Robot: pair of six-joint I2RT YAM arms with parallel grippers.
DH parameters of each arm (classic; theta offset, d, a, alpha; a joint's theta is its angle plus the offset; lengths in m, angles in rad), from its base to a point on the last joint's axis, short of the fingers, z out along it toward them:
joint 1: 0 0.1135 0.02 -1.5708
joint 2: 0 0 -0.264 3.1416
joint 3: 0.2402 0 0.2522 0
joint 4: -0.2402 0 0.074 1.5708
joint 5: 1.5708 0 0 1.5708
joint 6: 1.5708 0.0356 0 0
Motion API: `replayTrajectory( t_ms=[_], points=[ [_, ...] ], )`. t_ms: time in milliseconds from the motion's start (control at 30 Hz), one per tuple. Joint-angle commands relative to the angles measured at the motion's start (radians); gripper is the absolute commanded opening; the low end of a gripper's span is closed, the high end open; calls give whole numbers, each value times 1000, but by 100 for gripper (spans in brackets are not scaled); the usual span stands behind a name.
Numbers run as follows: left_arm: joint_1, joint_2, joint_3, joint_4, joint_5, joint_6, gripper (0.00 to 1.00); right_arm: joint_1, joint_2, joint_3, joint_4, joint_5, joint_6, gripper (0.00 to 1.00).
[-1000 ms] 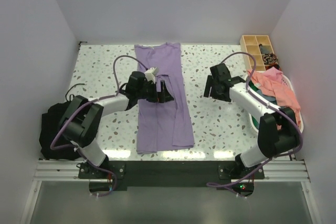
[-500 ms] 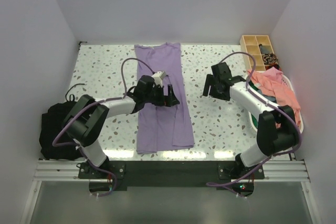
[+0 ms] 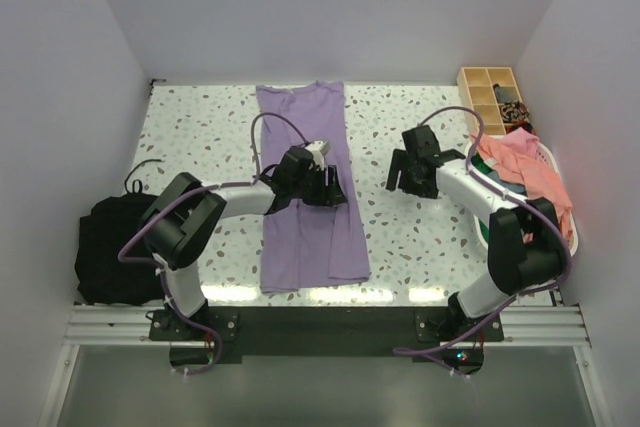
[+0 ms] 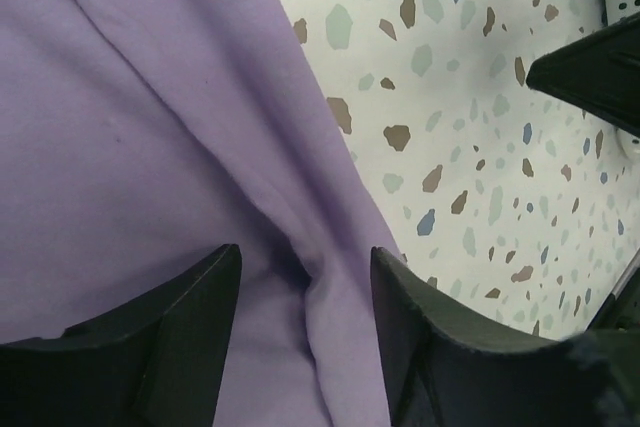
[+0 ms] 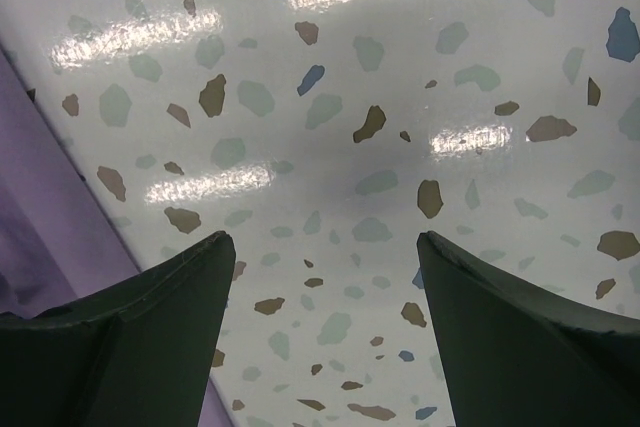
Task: Fold and stack the t-shirts
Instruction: Rotate the tshirt 100 degrees
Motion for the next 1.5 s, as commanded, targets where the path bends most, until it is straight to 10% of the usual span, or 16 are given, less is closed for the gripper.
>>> replayTrajectory(
  t_ms=[0,433,667,1200,1367,1467],
  points=[
    [-11,19,54,-15,-44,9,52,-9,5,-2,27,-8,-10,78],
    [-29,62,76,-37,-64,16,39,-18,-1,-18,30,-6,-8,78],
    [-35,57,77,-50,-76,16,0,-20,-1,-35,38,-15,-8,78],
    [-37,-60,-76,-83,-169,-19,0,-20,-2,-55,50,-49,-2,78],
    [-35,-27,-39,-84,-146,-10,92,-20,1,-47,50,-96,-13,78],
    [-37,-56,-41,-87,-148,3,98,-21,-8,-44,47,-167,-36,78]
  ],
)
